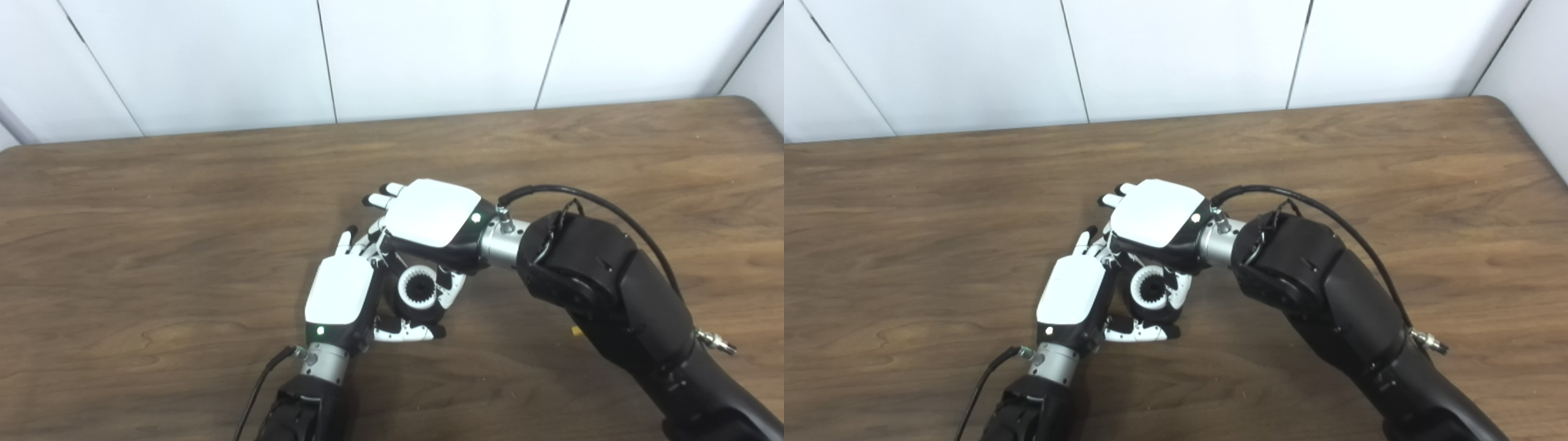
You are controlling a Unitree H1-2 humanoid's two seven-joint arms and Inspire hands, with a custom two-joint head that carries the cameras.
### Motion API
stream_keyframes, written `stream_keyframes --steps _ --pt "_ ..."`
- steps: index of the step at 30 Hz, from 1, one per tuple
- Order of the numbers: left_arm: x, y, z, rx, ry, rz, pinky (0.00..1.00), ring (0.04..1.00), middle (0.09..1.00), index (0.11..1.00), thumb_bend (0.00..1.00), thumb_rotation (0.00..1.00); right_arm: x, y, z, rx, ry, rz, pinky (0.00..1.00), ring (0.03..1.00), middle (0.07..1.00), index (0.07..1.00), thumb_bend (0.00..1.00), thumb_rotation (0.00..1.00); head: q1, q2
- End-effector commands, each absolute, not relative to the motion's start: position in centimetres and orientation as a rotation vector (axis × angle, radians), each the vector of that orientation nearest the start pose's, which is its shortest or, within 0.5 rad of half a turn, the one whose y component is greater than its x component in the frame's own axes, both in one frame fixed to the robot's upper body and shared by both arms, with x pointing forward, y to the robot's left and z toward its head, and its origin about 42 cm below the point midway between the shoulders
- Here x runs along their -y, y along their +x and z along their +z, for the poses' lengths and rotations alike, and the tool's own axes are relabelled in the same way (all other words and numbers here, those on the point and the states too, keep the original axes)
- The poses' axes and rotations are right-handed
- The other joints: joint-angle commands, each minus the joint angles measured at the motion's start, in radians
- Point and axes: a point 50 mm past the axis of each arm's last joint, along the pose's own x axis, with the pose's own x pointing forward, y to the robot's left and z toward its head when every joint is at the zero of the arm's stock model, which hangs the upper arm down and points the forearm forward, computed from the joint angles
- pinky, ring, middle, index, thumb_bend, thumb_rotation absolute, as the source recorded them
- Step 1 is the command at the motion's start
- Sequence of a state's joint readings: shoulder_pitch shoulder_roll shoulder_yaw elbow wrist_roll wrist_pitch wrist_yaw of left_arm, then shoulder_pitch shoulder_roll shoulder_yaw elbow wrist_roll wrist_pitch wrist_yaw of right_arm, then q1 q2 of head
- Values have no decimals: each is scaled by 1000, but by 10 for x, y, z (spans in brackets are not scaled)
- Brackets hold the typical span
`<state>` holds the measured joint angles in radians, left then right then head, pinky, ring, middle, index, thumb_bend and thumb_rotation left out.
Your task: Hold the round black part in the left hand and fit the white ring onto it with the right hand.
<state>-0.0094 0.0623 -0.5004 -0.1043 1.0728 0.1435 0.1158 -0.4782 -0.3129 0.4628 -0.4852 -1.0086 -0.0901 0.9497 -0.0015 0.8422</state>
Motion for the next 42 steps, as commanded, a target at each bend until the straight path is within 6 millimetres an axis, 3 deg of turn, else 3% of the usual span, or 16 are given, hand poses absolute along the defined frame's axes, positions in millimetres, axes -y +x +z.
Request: stream_keyframes --steps 1,14,28,42 --pt "-100 259 123 304 1097 -217 1000 893 795 482 525 55 125 310 288 568 -1712 852 1000 993 831 479 526 135 1 2" --pt "-101 258 125 301 1093 -228 1000 900 787 483 525 53 132 317 281 560 -1696 830 1000 997 831 480 526 135 2 4" --pt "-102 257 123 311 1108 -224 1000 887 782 482 525 55 140 332 288 541 -1622 774 1000 1000 862 482 525 133 1 3" --pt "-101 258 123 314 1106 -224 1000 887 778 482 525 54 142 330 286 521 -1625 765 1000 1000 873 486 525 136 0 3"
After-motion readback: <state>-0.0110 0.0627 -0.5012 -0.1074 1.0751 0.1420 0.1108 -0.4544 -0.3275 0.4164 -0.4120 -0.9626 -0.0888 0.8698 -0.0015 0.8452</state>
